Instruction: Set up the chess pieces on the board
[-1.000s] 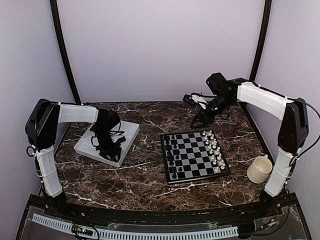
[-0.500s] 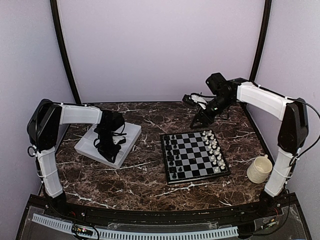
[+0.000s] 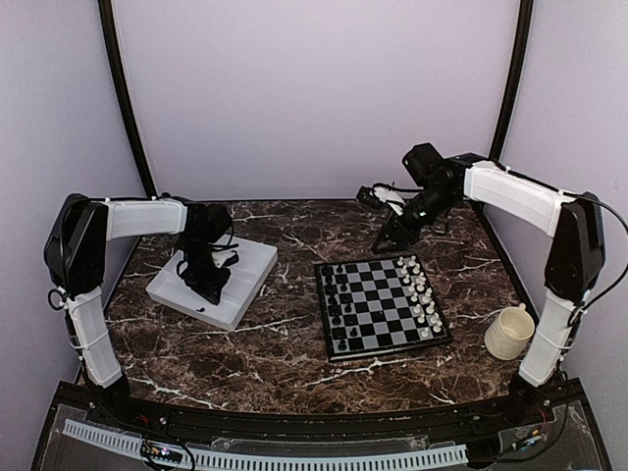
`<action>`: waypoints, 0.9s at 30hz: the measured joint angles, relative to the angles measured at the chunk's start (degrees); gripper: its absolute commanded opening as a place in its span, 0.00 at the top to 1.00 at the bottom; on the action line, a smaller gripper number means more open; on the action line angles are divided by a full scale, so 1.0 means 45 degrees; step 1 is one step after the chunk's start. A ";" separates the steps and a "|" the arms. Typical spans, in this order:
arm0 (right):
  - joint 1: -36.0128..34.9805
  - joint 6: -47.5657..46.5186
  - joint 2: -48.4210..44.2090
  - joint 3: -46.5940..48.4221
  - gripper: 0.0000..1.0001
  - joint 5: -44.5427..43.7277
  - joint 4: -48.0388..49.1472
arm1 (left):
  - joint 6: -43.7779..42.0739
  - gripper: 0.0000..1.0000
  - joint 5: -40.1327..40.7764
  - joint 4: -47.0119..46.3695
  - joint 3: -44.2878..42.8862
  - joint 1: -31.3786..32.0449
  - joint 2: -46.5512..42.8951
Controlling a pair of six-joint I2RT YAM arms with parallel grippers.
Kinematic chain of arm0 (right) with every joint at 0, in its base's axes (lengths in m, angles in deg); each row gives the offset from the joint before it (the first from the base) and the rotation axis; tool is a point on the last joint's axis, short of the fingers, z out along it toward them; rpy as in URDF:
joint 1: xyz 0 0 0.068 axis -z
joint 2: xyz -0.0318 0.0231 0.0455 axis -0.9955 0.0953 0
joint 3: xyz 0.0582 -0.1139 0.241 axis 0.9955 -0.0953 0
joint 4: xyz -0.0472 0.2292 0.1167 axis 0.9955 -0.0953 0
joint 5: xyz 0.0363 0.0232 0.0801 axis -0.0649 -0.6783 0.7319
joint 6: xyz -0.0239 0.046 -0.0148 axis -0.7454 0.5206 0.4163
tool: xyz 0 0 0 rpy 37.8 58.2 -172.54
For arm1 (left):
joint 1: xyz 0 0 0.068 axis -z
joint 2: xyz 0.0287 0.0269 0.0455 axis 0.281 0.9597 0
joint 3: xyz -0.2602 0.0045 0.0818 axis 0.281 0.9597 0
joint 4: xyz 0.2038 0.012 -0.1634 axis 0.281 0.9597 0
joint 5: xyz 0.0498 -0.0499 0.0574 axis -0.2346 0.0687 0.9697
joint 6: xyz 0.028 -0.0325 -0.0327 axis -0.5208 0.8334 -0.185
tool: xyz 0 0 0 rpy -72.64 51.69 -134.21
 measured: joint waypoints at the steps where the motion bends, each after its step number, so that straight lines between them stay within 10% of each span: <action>1: 0.0000 0.0000 0.0010 0.0000 0.51 0.0000 0.0000 | 0.0000 0.89 -0.0058 0.0000 0.0000 0.0000 -0.0010; 11: -0.0083 -0.0015 0.0126 0.0000 0.51 -0.0005 -0.0005 | 0.0262 0.58 0.0413 0.0185 -0.0160 -0.0107 -0.0165; 27: -0.0102 -0.0049 0.0126 -0.0005 0.51 0.0005 0.0005 | 0.1156 0.59 0.1141 0.0083 0.0374 -0.1447 -0.0447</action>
